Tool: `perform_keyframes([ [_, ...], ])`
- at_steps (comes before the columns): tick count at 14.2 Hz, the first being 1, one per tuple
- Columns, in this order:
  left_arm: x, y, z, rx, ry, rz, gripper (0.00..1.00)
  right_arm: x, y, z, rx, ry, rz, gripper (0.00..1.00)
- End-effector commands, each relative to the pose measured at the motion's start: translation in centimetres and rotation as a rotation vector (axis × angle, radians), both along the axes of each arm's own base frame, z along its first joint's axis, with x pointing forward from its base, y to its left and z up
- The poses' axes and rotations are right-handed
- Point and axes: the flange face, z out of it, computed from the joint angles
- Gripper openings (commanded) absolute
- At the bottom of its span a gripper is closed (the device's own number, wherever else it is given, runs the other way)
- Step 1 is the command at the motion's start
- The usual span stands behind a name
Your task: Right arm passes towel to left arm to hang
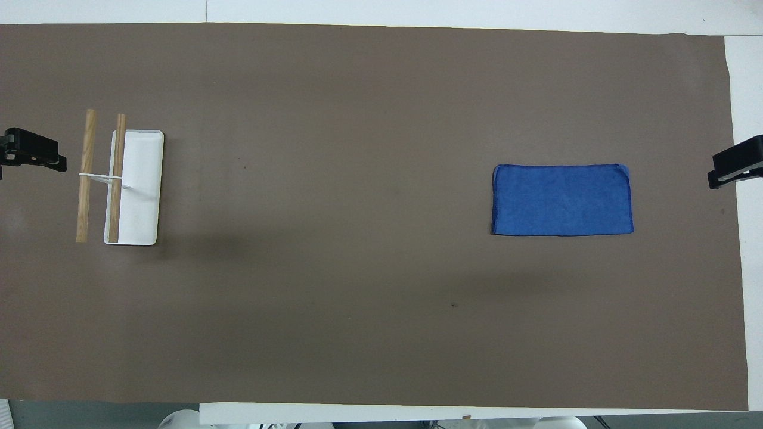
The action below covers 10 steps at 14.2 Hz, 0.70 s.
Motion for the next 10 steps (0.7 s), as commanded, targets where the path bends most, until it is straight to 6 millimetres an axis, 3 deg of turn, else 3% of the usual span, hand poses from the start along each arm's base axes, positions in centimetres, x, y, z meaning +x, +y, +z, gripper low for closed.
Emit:
perform_keyframes([
  [1,-0.5,0.4,0.4,0.008,0.01,0.005,1.0,-0.6,-0.3,-0.1,0.016,-0.012,0.011,1.0],
  [8,-0.8,0.1,1.1,0.008,-0.002,-0.001,1.0,0.3,0.8,-0.5,0.02,-0.064,0.062,1.0],
  [10,-0.8,0.3,1.2,0.007,-0.003,0.002,1.0,1.1,3.0,-4.4,0.02,-0.07,0.089,1.0],
])
